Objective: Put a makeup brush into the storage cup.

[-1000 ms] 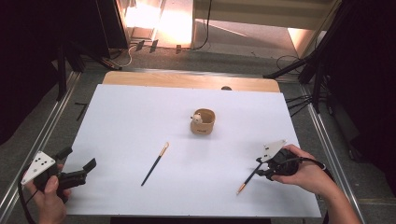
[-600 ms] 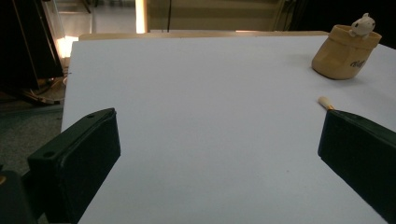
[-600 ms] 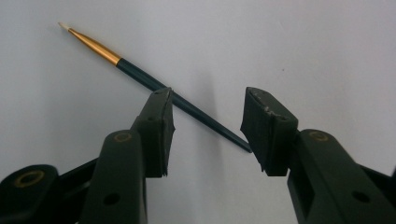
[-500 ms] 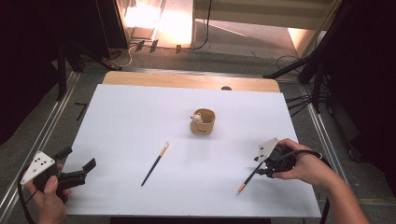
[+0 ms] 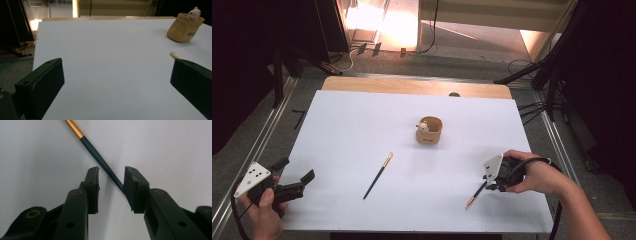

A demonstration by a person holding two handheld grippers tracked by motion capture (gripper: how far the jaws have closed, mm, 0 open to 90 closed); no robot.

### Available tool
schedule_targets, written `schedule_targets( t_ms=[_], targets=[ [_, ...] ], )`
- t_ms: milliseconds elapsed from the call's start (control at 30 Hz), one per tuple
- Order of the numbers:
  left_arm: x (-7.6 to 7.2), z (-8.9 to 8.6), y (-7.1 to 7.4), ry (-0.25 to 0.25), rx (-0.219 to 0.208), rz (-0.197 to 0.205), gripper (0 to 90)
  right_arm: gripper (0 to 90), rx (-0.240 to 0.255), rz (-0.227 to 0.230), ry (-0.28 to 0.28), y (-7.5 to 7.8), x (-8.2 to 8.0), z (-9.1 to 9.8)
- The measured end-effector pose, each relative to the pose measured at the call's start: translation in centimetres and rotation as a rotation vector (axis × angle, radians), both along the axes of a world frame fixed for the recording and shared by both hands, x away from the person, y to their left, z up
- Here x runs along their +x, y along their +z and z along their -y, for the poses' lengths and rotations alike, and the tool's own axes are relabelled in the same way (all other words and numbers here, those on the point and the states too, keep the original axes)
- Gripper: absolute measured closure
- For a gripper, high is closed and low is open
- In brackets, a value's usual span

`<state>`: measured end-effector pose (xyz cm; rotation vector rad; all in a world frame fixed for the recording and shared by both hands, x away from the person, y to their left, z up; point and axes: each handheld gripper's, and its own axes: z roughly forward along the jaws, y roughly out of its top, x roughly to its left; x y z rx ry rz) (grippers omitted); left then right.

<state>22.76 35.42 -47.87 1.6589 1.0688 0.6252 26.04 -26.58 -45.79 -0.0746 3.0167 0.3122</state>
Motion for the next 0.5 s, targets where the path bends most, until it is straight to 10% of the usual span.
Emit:
schedule_targets(
  t_ms=[500],
  targets=[
    [0.0, 0.0, 0.0, -0.001, -0.005, 0.004, 0.0, 74.0, -0.080, 0.063, 0.192, -1.1, 0.0, -1.2]
  ],
)
